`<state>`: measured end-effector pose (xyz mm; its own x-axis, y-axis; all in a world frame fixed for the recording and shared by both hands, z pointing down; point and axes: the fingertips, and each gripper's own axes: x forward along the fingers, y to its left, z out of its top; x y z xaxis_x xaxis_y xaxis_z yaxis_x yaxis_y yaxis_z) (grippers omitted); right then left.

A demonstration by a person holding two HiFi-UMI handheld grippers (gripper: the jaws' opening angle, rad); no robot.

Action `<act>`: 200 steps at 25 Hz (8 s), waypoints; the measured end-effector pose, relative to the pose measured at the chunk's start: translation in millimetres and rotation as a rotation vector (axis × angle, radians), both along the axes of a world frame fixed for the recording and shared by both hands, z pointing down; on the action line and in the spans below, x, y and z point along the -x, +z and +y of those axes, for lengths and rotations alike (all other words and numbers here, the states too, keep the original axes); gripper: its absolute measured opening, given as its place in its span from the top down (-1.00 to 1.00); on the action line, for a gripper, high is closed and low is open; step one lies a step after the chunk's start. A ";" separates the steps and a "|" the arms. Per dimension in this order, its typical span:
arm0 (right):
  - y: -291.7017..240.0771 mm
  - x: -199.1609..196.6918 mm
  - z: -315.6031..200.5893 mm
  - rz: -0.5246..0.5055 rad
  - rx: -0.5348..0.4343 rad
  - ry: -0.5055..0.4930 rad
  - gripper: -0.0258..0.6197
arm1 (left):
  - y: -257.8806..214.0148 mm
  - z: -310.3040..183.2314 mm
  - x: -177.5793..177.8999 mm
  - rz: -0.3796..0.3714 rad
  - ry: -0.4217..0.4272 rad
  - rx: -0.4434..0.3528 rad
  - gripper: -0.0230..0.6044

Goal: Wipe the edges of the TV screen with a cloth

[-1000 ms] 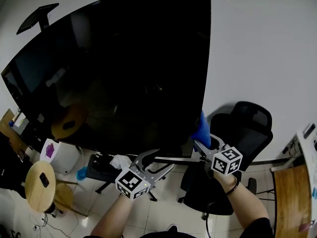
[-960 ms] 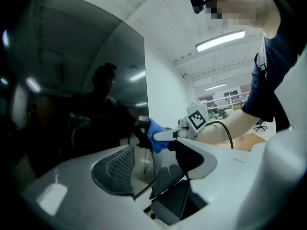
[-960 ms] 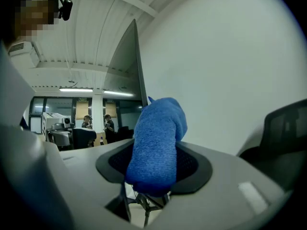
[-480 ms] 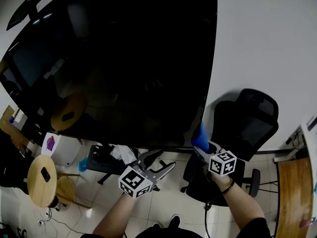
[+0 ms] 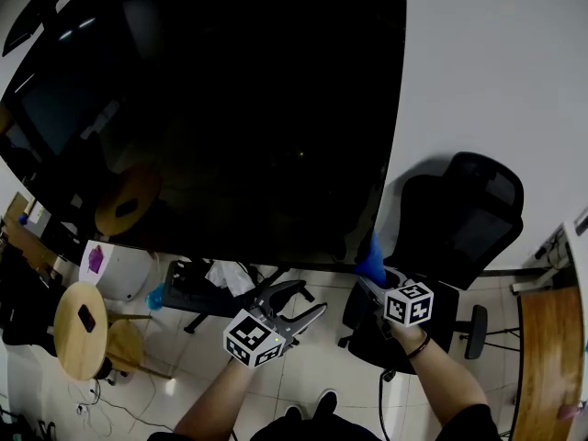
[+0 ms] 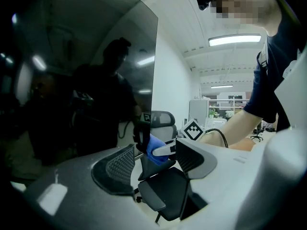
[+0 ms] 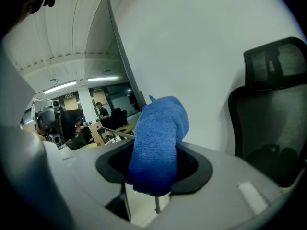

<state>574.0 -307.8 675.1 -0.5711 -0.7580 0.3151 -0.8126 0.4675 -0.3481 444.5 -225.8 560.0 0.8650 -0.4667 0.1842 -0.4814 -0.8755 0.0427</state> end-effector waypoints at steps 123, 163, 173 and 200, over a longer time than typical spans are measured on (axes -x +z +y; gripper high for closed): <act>62.2 696.6 -111.9 0.025 0.190 0.243 0.27 | 90.3 -158.3 776.0 0.012 -0.037 0.221 0.10; 58.3 1117.2 -169.5 0.015 0.224 -0.286 0.26 | 125.2 -199.9 1080.5 0.048 -0.435 0.187 0.10; 56.1 1187.9 -165.4 0.025 0.214 -0.385 0.27 | 113.1 -189.0 1130.3 0.082 -0.520 0.164 0.10; -14.9 1253.4 -89.9 0.252 -0.251 -0.803 0.24 | 67.1 -197.5 1136.8 0.738 -0.215 0.455 0.35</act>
